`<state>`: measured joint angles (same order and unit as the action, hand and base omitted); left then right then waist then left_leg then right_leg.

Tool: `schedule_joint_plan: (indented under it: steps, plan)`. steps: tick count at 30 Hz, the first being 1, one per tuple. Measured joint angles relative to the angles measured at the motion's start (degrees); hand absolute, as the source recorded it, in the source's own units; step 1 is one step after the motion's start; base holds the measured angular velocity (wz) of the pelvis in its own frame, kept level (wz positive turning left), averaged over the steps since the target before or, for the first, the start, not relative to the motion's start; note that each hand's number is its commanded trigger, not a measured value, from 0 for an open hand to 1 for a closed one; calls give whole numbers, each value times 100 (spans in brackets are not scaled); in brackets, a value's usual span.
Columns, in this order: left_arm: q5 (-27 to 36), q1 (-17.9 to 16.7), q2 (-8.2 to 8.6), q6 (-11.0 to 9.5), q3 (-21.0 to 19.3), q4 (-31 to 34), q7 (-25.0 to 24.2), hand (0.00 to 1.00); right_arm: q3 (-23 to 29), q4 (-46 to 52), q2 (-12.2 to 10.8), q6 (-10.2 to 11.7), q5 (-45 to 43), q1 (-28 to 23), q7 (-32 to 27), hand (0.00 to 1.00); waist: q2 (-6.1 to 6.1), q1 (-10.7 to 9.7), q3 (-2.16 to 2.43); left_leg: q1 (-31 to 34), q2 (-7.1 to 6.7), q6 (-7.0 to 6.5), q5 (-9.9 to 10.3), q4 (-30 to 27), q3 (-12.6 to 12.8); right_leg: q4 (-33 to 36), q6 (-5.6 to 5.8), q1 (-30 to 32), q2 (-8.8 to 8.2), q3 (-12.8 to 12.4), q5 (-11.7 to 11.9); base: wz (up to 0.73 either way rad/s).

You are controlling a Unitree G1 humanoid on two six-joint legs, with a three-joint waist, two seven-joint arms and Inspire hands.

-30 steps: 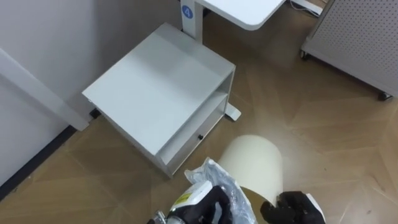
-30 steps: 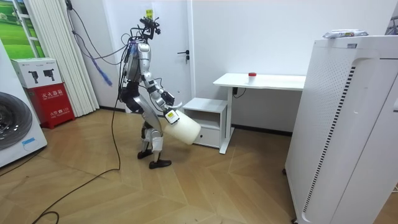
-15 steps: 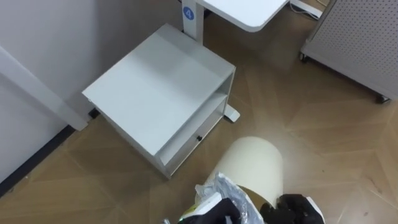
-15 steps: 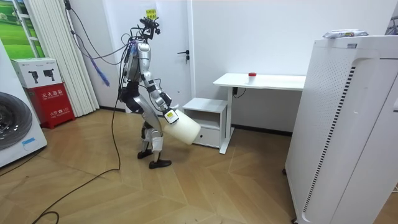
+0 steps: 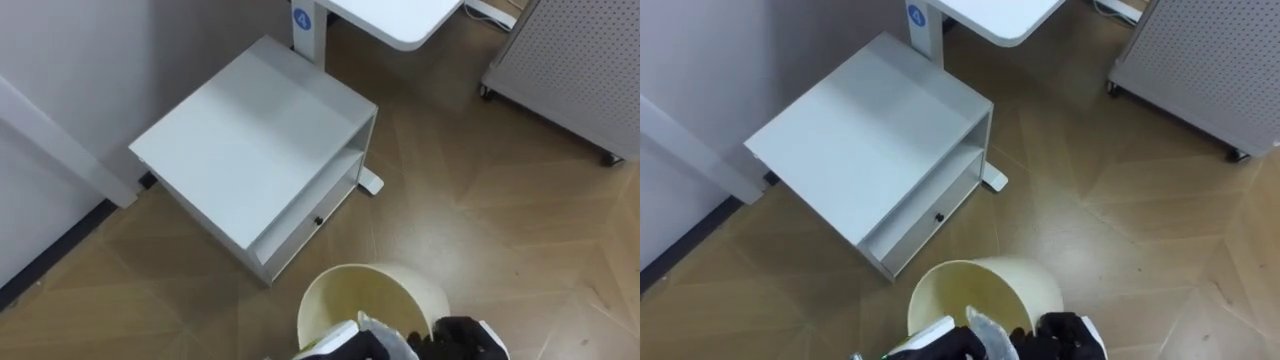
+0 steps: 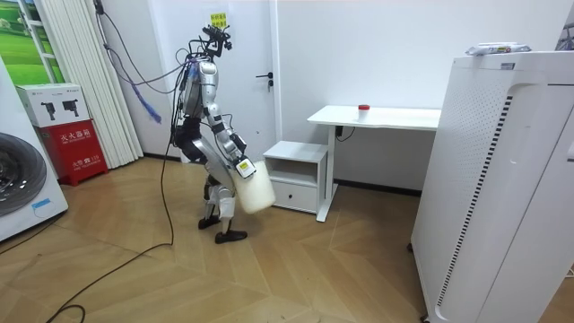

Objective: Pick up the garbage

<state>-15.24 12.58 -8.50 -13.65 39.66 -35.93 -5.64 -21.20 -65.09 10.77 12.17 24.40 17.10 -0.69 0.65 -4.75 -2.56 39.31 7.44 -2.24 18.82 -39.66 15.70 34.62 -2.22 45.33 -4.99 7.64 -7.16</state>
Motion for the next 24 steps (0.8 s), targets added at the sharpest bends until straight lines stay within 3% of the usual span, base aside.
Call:
schedule_joint_plan:
  steps: [17, 20, 24]
  plan:
    - [-121, 21, -8, -2, -258, 131, 73, 0, 71, -179, 31, -22, 43, -29, 81, 100, 36, 60, -14, -101, 16, 0, 0, 9, 3, 1, 0, -106, -5, 44, -1, 0]
    - [-121, 21, -45, -2, -367, 326, 225, 0, 111, -227, 32, -23, 87, -93, 88, 100, 64, 59, -13, -271, -9, 3, -2, 78, 4, -31, 8, -263, -16, 36, -16, 0]
    - [-124, -11, -227, -23, -421, 465, 293, 0, 219, -244, 36, -36, 201, -312, 152, 100, 101, 52, -8, -754, -54, 30, -51, 357, 18, -217, 24, -713, -20, 38, -35, 1]
